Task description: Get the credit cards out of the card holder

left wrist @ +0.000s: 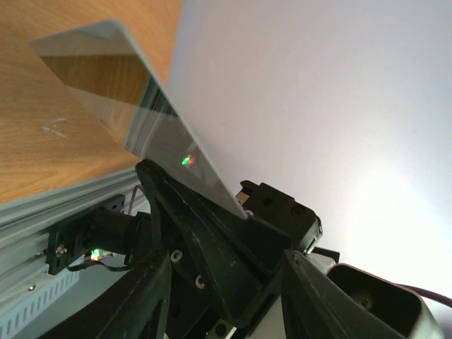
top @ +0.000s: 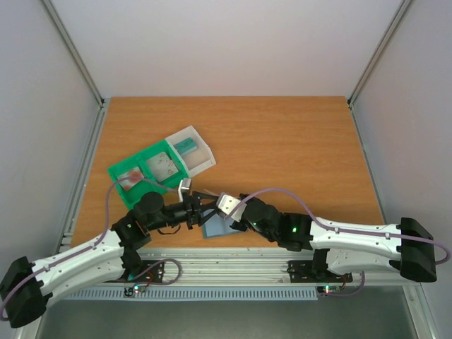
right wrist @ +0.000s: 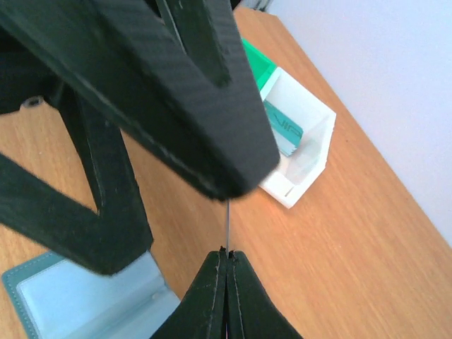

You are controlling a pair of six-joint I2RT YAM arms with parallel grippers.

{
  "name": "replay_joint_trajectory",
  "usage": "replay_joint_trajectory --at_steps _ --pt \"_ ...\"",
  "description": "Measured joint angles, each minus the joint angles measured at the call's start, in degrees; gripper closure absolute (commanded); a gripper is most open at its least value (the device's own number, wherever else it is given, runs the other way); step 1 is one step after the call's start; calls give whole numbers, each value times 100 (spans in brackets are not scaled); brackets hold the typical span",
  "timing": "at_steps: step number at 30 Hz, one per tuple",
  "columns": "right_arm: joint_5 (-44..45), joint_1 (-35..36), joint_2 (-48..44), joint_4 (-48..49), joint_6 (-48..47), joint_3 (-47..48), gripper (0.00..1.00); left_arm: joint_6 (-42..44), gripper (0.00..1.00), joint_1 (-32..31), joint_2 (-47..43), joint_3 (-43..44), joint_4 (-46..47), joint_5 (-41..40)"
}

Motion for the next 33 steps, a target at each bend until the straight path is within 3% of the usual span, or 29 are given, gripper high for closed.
replay_joint_trajectory --at_steps 9,18,33 --pt "413 304 0 267 -282 -118 99 94 64 0 -942 -22 -894 -474" --pt "634 452 28 385 -402 -120 99 334 63 0 -1115 15 -1902 -737" --pt "756 588 140 396 -448 -153 99 444 58 0 -737 153 -1698 -487"
